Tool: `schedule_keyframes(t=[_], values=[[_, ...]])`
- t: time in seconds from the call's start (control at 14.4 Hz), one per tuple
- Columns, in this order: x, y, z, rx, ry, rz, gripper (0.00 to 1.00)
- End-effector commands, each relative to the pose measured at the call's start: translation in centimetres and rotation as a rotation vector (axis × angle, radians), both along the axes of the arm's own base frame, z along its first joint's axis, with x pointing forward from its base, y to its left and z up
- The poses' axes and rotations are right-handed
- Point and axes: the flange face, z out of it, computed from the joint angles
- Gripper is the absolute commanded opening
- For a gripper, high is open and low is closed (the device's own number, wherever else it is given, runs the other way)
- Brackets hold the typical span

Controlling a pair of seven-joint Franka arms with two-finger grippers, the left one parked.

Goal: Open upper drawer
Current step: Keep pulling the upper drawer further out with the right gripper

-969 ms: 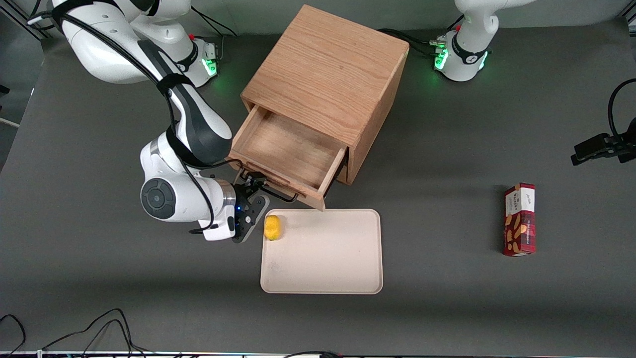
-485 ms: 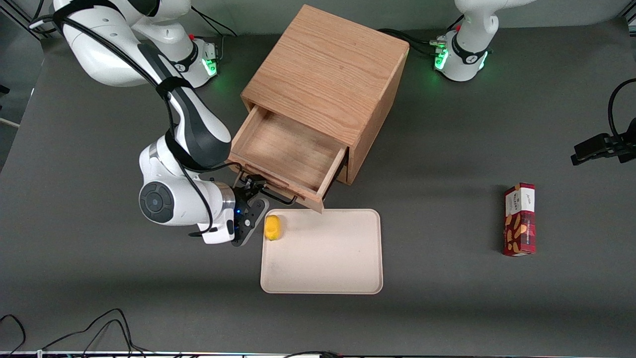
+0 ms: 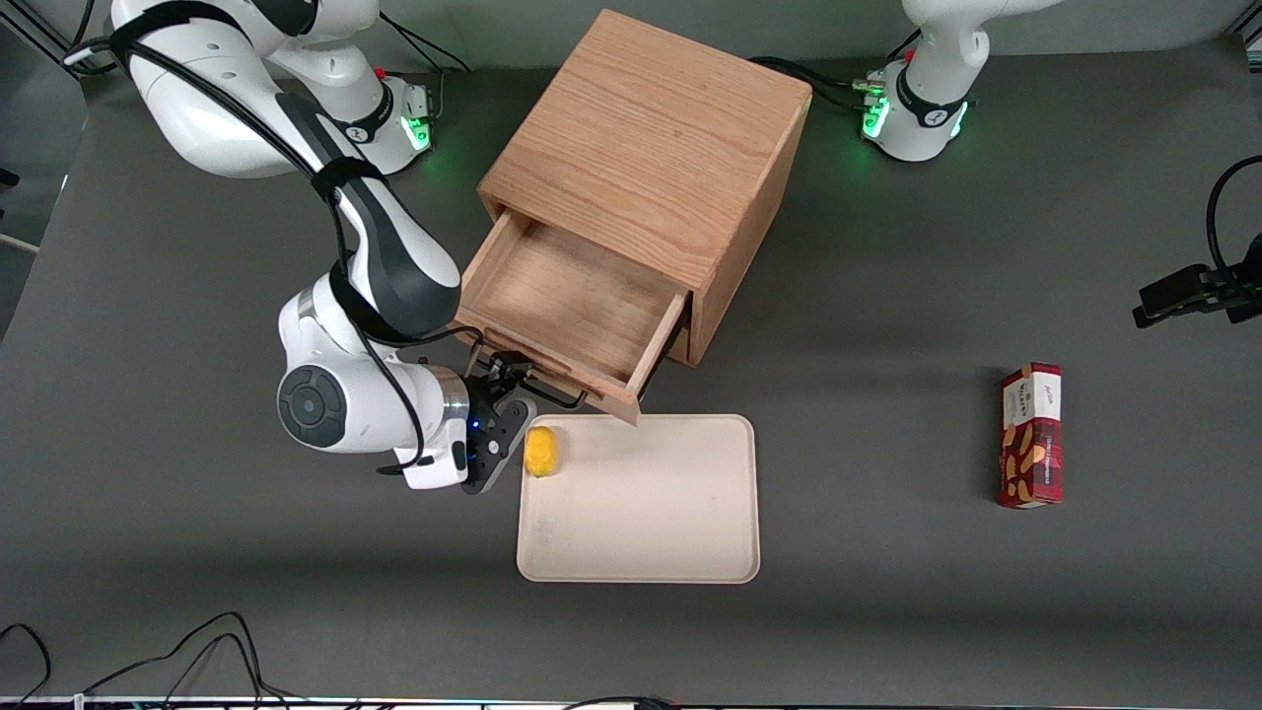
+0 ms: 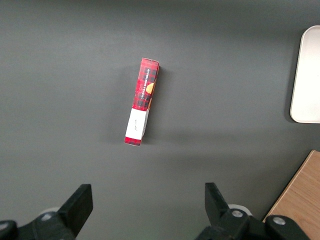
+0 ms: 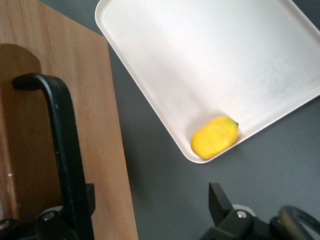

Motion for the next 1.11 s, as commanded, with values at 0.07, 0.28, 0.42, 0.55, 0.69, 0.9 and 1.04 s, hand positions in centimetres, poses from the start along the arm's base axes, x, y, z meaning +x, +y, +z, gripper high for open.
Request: schedule_keyframes(t=[0.07,0.28,0.42,0.55,0.69,0.9,1.04], values=[[1.6,-0.6,-0.1,0.006,-0.014,0.003,1.0],[2.0,-1.1,0.0,0.009,-0.016,0.007,1.0],[2.2,-1.7,0.0,0.01,-0.017,0.001,1.0],[2.5,-2.5,0.0,0.01,-0.017,-0.01,1.0],[2.8,-3.1,-0.1,0.009,-0.016,-0.019,1.0],[3.0,-3.7,0.0,0.013,-0.021,-0.016,1.0],[3.1,-3.9,-0.1,0.013,-0.02,-0.015,1.0]])
